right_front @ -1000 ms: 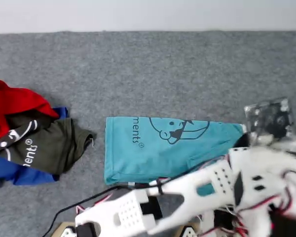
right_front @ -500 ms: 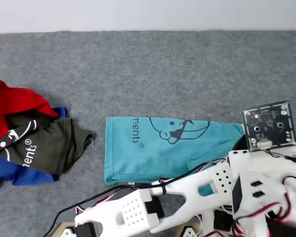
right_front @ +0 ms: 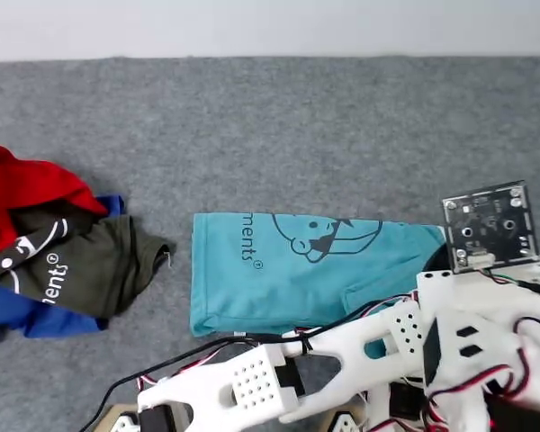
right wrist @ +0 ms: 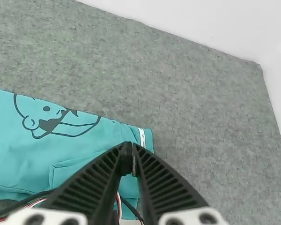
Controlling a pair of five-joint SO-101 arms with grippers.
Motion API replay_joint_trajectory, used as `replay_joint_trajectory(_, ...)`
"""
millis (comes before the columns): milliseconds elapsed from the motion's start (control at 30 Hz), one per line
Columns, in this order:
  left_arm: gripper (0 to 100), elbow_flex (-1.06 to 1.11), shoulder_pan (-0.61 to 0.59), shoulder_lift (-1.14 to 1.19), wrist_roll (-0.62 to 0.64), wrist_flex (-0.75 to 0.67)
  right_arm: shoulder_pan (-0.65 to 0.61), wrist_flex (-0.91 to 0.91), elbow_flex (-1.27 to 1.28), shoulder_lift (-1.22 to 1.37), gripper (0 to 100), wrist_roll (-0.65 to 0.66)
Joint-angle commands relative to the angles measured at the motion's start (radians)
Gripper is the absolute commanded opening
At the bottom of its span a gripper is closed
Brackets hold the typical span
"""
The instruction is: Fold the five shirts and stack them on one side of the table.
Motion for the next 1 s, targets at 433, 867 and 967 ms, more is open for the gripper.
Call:
replay_joint_trajectory(433,1,-0.219,-0.054,-0.064,0.011,0.048,-0.002,-0.013,0.038,0.004,1.2,-0.005)
replay_joint_trajectory(867,1,-0.220,-0.258,-0.068,0.008,-0.005,-0.007,-0.015,0.043,0.012,1.2,-0.009)
replay_joint_trajectory(967,1,-0.211,-0.288,-0.063,0.008,-0.034,-0.007,-0.016,0.043,0.012,1.2,-0.009)
